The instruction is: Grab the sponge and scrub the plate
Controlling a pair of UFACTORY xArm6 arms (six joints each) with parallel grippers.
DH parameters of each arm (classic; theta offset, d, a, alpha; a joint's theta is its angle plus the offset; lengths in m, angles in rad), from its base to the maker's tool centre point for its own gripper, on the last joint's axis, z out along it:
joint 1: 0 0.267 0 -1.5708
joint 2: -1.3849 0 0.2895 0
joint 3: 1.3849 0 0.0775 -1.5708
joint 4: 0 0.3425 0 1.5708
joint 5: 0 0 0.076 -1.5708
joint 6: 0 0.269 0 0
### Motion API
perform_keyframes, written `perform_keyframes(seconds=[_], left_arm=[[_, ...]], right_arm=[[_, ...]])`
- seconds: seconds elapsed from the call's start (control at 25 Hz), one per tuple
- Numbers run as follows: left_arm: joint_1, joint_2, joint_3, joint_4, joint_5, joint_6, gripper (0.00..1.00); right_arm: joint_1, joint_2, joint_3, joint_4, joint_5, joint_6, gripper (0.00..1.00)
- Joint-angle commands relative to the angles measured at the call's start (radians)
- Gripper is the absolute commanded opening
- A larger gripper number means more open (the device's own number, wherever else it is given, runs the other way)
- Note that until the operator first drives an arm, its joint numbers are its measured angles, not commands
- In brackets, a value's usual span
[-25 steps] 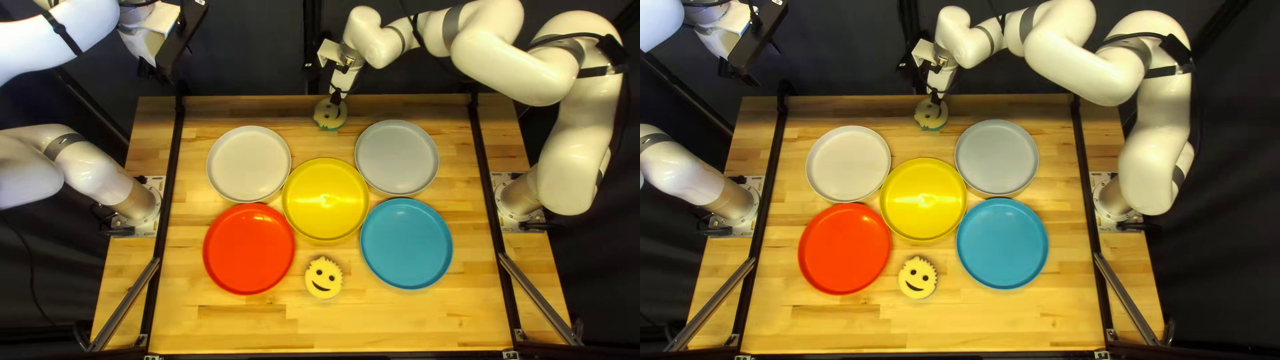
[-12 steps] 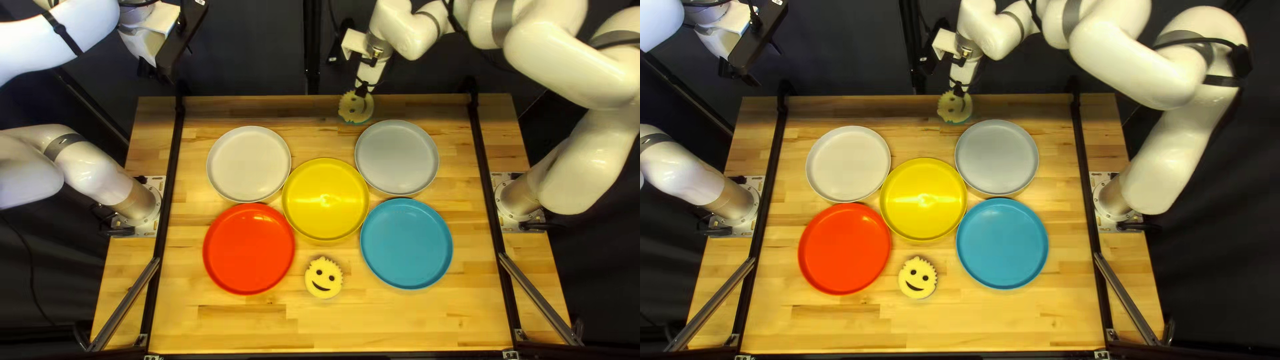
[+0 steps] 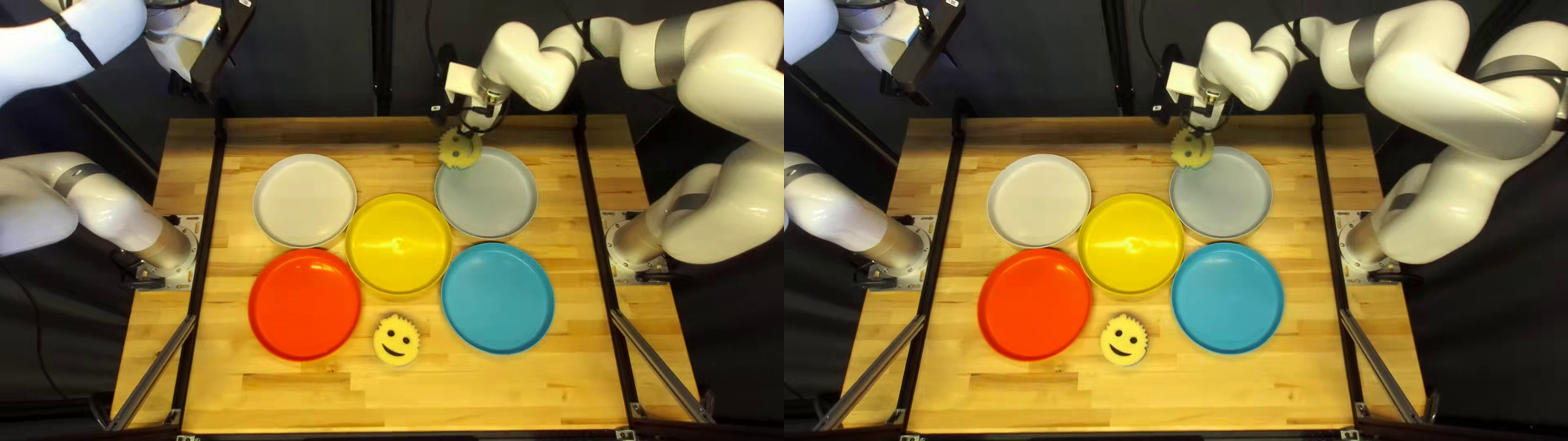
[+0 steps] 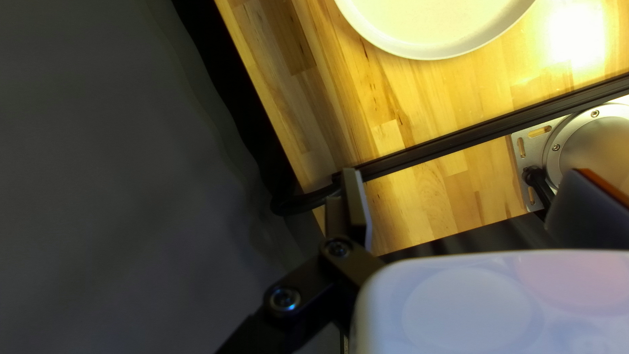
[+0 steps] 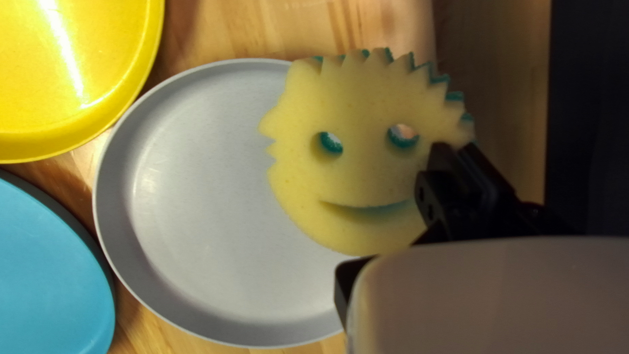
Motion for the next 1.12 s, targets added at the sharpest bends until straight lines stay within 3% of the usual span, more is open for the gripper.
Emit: perform_keyframes(seconds=[0.04, 0.44, 0.84, 1.12], left_arm=[[0.000, 0.000, 0.000, 0.000, 0.000, 0.000, 1.00], [0.000, 0.000, 0.000, 0.000, 0.000, 0.000, 1.00], [0.000, 0.000, 0.000, 0.000, 0.000, 0.000, 1.00], [0.000, 0.000, 0.000, 0.000, 0.000, 0.000, 1.00]], right_arm=[[0.001, -0.015, 0.004, -0.007, 0.010, 0.007, 0.00], [0.006, -0.019, 0.009, -0.016, 0.011, 0.017, 0.00], [0.109, -0.028, 0.103, -0.162, -0.053, 0.200, 0.00], [0.168, -0.066, 0.158, -0.206, -0.053, 0.273, 0.00]])
